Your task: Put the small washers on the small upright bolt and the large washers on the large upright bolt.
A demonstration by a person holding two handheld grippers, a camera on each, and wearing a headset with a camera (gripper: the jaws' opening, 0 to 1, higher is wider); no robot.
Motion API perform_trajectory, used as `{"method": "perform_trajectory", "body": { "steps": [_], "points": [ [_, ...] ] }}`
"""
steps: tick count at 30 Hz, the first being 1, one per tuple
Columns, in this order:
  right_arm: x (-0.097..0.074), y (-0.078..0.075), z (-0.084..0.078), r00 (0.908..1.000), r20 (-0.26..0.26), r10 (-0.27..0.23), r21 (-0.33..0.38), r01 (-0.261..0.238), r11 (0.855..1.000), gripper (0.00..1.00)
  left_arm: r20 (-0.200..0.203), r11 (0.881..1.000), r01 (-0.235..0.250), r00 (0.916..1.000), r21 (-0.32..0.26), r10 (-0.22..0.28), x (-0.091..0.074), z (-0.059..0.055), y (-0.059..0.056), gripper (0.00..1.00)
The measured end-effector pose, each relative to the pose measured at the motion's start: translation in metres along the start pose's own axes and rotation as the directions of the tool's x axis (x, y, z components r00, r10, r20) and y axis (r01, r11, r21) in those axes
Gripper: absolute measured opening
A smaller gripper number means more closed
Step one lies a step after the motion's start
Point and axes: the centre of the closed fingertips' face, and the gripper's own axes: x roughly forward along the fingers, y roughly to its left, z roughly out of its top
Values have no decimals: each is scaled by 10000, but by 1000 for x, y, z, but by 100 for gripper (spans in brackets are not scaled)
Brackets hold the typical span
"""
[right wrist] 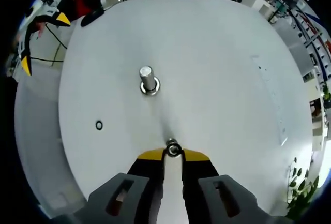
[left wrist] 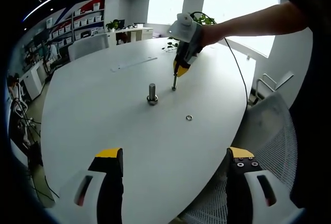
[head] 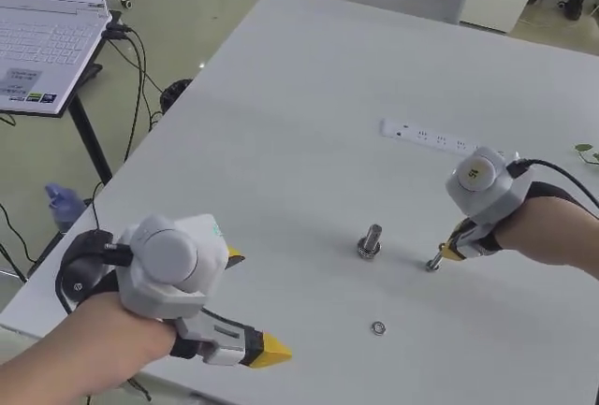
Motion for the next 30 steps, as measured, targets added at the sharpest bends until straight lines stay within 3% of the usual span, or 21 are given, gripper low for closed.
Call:
{"method": "perform_trajectory", "body": {
  "steps": [6, 16, 30],
  "points": [
    [-1, -2, 0, 10000, -5, -22, 26, 22, 10000, 12, -177, 10000, 61, 9998, -46, -62, 2, -7, 0, 79],
    [1, -2, -2, 10000, -60, -25, -29, 25, 10000, 12, -170, 9999, 84, 9998, -76, -85, 3, -6, 0, 77],
    [8, 1, -5, 9998, -159, 69, -13, -69, 10000, 12, -350, 9997, 130, 9993, -183, -136, 3, -14, -1, 75]
  ]
}}
